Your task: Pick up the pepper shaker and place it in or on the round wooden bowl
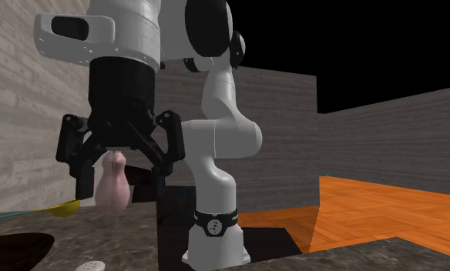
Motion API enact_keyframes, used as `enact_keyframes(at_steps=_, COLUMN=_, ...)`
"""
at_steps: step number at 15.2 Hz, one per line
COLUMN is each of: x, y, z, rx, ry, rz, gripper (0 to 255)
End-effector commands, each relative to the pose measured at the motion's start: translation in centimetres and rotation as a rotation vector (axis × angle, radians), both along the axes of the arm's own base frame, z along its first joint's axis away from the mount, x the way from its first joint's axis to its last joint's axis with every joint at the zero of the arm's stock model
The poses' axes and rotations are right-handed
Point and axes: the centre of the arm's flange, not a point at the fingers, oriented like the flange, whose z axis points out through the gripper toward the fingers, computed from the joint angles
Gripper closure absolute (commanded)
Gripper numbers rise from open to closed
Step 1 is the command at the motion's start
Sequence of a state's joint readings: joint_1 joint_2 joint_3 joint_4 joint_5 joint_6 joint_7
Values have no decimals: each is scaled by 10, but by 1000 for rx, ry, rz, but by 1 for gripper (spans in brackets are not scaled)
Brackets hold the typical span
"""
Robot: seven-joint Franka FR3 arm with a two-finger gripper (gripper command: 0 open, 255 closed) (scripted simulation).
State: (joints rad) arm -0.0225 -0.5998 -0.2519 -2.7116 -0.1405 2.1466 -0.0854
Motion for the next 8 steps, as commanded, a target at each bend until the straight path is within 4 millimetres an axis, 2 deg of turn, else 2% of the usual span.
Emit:
enact_keyframes(at_steps=1, x=7, y=-9, z=-26, rx=8, ry=-27, rz=12, gripper=0)
enact_keyframes(at_steps=4, x=19, y=-19, z=-57, rx=21, ry=-59, rz=28, gripper=0)
enact_keyframes(at_steps=8, x=21, y=-18, z=-78, rx=21, ry=-59, rz=28, gripper=0)
